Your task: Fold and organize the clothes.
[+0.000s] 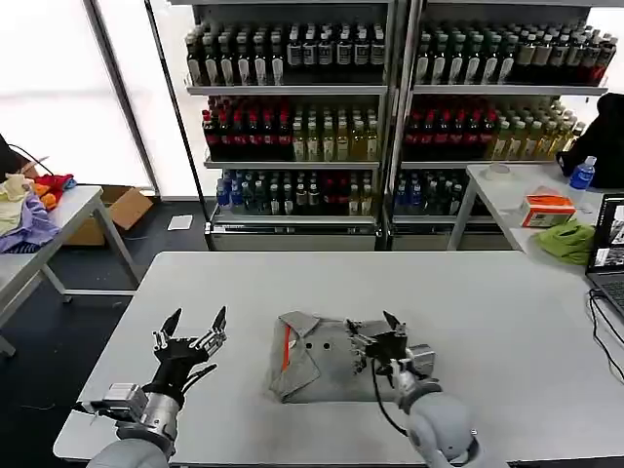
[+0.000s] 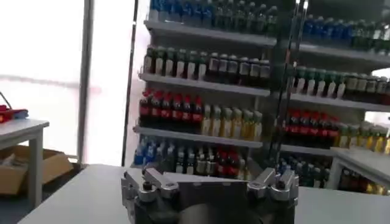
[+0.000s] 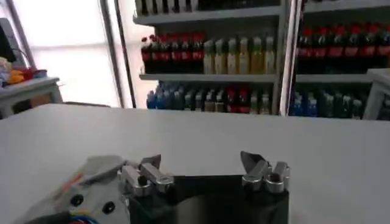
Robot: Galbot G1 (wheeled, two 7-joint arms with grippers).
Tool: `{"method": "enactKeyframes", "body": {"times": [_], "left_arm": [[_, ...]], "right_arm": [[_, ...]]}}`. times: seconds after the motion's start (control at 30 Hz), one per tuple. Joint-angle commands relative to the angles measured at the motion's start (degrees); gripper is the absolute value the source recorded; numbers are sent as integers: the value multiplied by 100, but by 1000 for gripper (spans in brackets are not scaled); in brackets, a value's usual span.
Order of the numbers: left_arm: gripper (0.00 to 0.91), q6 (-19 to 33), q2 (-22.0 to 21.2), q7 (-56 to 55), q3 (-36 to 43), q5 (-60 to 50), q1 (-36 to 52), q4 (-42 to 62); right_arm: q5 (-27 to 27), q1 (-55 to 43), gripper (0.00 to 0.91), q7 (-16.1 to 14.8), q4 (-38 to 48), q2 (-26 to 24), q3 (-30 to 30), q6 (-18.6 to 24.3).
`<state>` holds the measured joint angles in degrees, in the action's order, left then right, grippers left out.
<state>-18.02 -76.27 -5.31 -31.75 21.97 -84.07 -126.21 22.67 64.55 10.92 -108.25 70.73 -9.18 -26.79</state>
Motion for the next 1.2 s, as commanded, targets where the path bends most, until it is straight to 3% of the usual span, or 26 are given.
{"method": "enactKeyframes", "body": {"times": [0.03, 0.13, 0.27, 0.47, 0.57, 0.63, 0.83, 0.97, 1.1, 1.13, 1.2], "left_arm": [[907, 3, -38, -13, 3, -29, -40, 87], [907, 1, -85, -14, 107, -77, -27, 91], [907, 2, -104, -10, 195, -133, -1, 121], [907, 7, -38, 0, 132, -129, -30, 98], [907, 29, -4, 16, 101, -129, -50, 86], [907, 50, 2, 28, 92, -131, -45, 98], [907, 122, 13, 106, 90, -148, -12, 137], [907, 231, 146, 206, 84, -137, -100, 147], [907, 476, 422, 494, -30, -64, -297, 181], [907, 502, 426, 521, -48, -56, -314, 179], [907, 536, 385, 598, -114, -63, -341, 143]], "right_arm": [[-172, -466, 907, 1068, 846, 492, 865, -637], [-261, -362, 907, 818, 781, 390, 750, -599], [-269, -242, 907, 534, 516, 262, 566, -237], [-30, 144, 907, -4, -459, 89, -370, 1181], [259, 564, 907, -545, -982, -146, -1258, 1648], [328, 923, 907, -1050, -1056, -333, -2181, 2096], [1100, 2133, 907, -2197, -323, -711, -4068, 3153], [1482, 2505, 907, -2402, -122, -590, -4550, 3135], [1118, 2629, 907, -2581, -9, -489, -4498, 3309], [1109, 2684, 907, -2720, -95, -490, -4459, 3314], [1012, 2700, 907, -2709, -383, -416, -4344, 3176]]}}
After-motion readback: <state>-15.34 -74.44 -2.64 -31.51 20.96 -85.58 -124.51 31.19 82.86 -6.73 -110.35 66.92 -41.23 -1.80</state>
